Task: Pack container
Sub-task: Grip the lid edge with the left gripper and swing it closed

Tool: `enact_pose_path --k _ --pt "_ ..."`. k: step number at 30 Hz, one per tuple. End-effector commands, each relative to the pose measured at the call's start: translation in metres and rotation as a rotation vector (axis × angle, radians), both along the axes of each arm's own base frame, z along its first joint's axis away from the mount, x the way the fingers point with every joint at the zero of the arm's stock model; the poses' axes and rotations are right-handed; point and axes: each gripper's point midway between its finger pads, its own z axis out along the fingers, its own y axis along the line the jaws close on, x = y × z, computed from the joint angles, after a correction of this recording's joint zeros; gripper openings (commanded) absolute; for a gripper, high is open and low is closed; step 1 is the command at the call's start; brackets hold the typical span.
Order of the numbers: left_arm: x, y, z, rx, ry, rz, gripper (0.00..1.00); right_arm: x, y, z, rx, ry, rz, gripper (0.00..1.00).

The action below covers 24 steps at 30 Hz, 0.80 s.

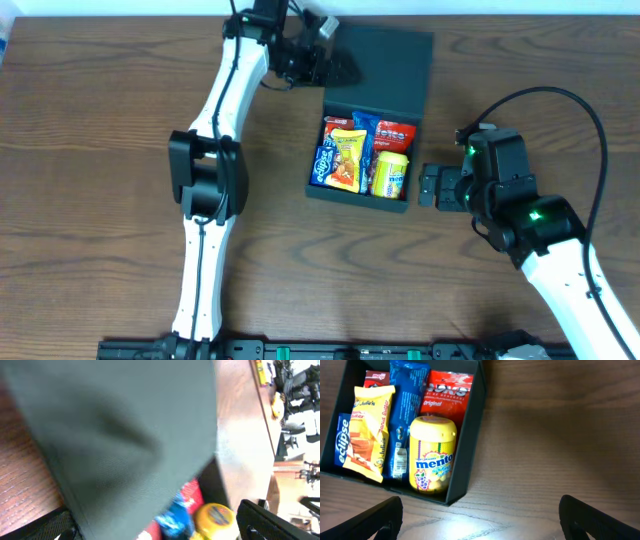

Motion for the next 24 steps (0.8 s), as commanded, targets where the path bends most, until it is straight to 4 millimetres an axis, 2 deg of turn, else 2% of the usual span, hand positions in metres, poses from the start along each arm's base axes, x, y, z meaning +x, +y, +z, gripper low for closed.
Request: enact_pose_path --k 1,5,14,17,21,24 --pt "-0.015 -0.013 0.072 -0.062 -0.172 -0.078 0.96 0.005 -0.004 0.007 -0.003 -0.023 -0.025 0.99" --pt "-0.034 -0.020 0.091 -0.035 -0.209 -0.116 0.96 0.006 -0.005 0.008 -0.010 -0.026 -0.031 0.99" --pt "-0.065 -0.006 0.117 0.129 -0.219 -0.081 0.96 0.004 0.009 0.017 0.067 -0.043 0.021 0.99" --pt "-0.080 0.002 0.123 0.166 -0.182 -0.075 0.96 -0.004 0.022 0.035 0.144 -0.082 0.074 0.99" --pt "-0.100 0.014 0.125 0.223 -0.128 -0.073 0.96 -0.020 0.028 0.073 0.221 -0.191 0.126 0.99" --pt "-0.112 0.035 0.128 0.338 -0.107 -0.022 0.96 -0.035 0.035 0.100 0.249 -0.283 0.169 0.99"
